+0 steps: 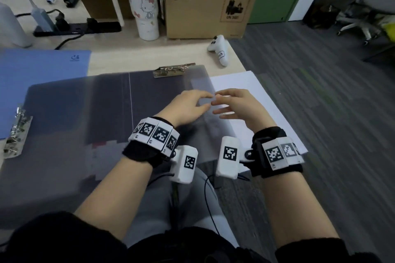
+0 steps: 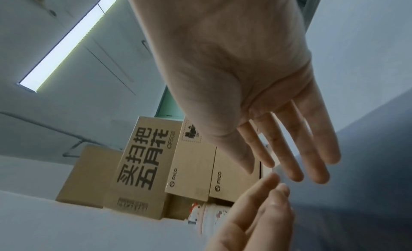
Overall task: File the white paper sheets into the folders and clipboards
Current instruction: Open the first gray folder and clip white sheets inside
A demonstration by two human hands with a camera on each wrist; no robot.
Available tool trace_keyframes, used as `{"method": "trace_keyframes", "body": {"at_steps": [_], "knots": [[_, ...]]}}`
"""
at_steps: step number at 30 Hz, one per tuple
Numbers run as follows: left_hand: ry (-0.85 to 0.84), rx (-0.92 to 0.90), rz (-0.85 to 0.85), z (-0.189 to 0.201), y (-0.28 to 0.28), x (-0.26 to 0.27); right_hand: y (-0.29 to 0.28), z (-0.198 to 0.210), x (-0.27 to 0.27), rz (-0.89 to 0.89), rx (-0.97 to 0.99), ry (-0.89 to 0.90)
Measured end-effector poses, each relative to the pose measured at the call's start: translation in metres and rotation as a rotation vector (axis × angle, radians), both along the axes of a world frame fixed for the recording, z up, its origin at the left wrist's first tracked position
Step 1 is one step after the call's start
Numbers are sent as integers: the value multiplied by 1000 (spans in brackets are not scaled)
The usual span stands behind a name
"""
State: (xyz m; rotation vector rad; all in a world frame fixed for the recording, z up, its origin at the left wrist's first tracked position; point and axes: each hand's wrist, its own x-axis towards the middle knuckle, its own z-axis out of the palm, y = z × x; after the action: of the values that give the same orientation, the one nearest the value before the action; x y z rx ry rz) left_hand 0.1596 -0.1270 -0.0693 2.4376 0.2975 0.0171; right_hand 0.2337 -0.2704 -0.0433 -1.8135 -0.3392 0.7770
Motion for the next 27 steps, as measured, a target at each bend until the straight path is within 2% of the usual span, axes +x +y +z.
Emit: {"method": "trace_keyframes", "body": {"at_steps": [4,6,9,12,15,17,23,27], "knots": [[12,-72,-58,-10,-34,-4,-38,-14,2,-217,51,-65],[8,-28,-73,-16,-53,-1,-55,-29,8,-381,-12,-214],[51,115,-88,-24,-79,5,-76,-47,13,-537,-233,-483],[139,172,-79,-30,-97,12,-92,-56,15,-505,-469,-581],[166,223,-45,-37,-105,16,-102,-63,20,-345,-690,-528],[135,240,-3,-41,-107,19,-106,-66,22,-319,-666,-495],[43,203,99,-42,-106,23,-112,-61,22,-412,-487,-548],[-1,85,169,-40,-109,26,-109,-48,21,-433,-388,-641]]}}
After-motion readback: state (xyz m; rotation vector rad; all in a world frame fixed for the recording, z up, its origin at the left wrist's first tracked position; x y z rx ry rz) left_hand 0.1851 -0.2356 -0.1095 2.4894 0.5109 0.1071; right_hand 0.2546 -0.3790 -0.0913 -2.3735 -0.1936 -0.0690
